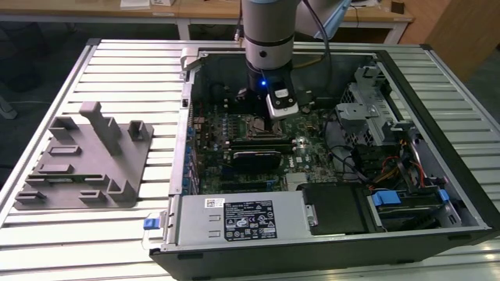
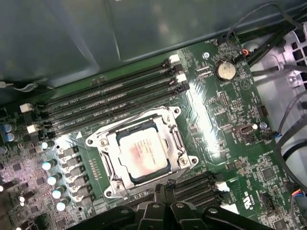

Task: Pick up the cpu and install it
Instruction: 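Install the second cpu locking lever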

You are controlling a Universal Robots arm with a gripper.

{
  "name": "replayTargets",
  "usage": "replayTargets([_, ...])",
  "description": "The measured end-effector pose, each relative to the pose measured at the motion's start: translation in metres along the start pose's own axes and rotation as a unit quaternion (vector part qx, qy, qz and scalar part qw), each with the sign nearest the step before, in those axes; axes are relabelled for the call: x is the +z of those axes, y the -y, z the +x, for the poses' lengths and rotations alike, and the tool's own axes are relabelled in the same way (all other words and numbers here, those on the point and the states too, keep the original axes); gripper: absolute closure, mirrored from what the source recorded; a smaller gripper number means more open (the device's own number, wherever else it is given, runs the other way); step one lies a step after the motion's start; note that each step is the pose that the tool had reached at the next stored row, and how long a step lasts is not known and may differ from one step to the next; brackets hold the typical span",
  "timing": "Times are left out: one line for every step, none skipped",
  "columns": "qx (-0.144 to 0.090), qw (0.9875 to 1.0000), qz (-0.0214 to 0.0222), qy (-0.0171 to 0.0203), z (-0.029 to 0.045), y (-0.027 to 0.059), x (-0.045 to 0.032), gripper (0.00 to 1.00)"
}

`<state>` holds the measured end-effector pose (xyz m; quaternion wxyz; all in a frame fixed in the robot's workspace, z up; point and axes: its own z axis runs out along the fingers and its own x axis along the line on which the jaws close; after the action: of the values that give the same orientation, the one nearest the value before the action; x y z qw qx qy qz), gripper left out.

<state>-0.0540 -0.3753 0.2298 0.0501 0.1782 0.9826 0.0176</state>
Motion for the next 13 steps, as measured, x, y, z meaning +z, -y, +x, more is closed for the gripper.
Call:
replayTargets([0.000,1.0000,0.0000,0.0000,-0.0005,0.0010,0.0000,0.89])
replayTargets([0.000,1.0000,-0.0001,0.0000,-0.0010,0.0019,0.0000,0.89])
replayTargets([-0.001,1.0000,-0.0001,-0.0001,-0.0013,0.0027,0.0000,0.89])
replayTargets([-0.002,1.0000,-0.0002,-0.0001,-0.0016,0.0035,0.0001,0.89])
replayTargets([-0.003,1.0000,-0.0003,-0.0001,-0.0019,0.0042,0.0002,0.89])
replayTargets([-0.005,1.0000,-0.0004,-0.0003,-0.0021,0.0049,0.0003,0.89])
replayTargets([-0.007,1.0000,-0.0006,-0.0004,-0.0022,0.0053,0.0004,0.89])
replayTargets([-0.010,1.0000,-0.0009,-0.0005,-0.0023,0.0055,0.0006,0.89])
replayTargets([-0.013,0.9999,-0.0013,-0.0006,-0.0023,0.0057,0.0010,0.89])
replayTargets([-0.018,0.9998,-0.0017,-0.0009,-0.0024,0.0058,0.0013,0.89])
replayTargets([-0.024,0.9997,-0.0022,-0.0012,-0.0023,0.0059,0.0015,0.89])
replayTargets([-0.030,0.9995,-0.0027,-0.0016,-0.0023,0.0060,0.0018,0.89])
replayTargets([-0.036,0.9993,-0.0033,-0.0019,-0.0022,0.0061,0.0020,0.89])
